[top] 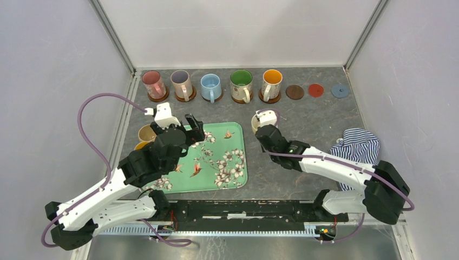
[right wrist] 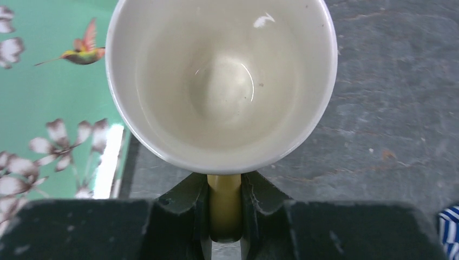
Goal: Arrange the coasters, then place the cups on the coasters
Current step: Pick up the cup from the tray, then place the cup on the coaster.
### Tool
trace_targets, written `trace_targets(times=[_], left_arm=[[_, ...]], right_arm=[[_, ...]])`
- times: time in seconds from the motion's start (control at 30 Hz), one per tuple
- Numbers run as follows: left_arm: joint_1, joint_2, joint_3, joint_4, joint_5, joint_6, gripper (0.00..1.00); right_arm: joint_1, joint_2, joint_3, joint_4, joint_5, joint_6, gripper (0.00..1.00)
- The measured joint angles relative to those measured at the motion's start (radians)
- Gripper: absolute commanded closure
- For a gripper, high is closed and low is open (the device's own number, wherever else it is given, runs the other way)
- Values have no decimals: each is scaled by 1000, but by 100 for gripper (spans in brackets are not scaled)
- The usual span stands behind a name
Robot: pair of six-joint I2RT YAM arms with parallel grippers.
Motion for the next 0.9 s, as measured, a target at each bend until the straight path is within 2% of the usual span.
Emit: trace_targets(times=[0.27, 0.53, 0.73, 0.9], left_arm=[[0, -2, -11, 17, 22, 22, 0], [0, -15, -48, 12, 71, 26, 0], [0, -24, -60, 11, 93, 45, 0], [0, -30, -72, 6, 109, 75, 0]], right_arm=[[-142, -73, -35, -33, 24, -8, 100], [-312, -70, -32, -28, 17, -48, 100], [-478, -16, 4, 3, -16, -90, 100], [-597, 109, 95, 49, -75, -124, 100]])
